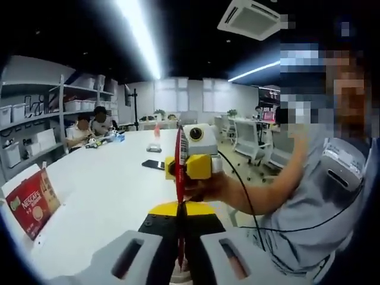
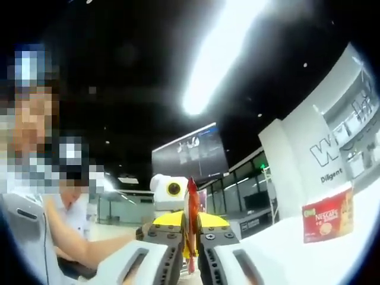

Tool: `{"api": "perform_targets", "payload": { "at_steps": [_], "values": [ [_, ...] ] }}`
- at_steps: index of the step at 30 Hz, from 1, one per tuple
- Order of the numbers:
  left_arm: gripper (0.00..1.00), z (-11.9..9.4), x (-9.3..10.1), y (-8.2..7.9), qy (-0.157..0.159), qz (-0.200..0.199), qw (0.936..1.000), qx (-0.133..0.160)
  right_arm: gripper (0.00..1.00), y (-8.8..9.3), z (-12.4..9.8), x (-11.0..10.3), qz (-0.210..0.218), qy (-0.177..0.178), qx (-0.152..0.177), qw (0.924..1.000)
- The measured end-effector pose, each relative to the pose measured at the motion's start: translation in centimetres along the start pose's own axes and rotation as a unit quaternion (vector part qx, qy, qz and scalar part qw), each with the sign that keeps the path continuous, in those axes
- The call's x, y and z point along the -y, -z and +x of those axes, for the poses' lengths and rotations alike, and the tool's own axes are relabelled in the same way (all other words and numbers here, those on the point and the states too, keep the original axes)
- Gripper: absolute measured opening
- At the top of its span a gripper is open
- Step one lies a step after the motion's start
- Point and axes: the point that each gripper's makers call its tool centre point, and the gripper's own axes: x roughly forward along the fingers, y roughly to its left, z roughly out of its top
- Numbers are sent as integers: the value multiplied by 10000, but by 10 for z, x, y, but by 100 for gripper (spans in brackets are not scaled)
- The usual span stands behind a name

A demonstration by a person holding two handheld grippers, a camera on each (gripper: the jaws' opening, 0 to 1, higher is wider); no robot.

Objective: Tear open the coffee pouch, take out the coffee, and pour the coffee from the pouch into the cup

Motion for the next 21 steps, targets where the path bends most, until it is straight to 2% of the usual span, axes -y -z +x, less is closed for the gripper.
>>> {"api": "perform_targets", "payload": {
  "at_steps": [5,9,14,17,21],
  "values": [
    [3,0,1,2,27,-29,10000,-45,8,1,-2,-1,49,-15,8,10000],
    [4,0,3,0,32,-36,10000,-29,11,0,-1,-2,-72,-70,40,9999],
    [7,2,0,-2,-73,43,9999,54,6,-2,-2,2,34,55,90,9999],
    [9,0,2,-4,-13,-81,9999,135,5,-3,-2,1,99,26,118,9999],
    [6,0,2,0,-14,-65,10000,74,5,2,0,-1,25,16,2,10000]
  ]
}}
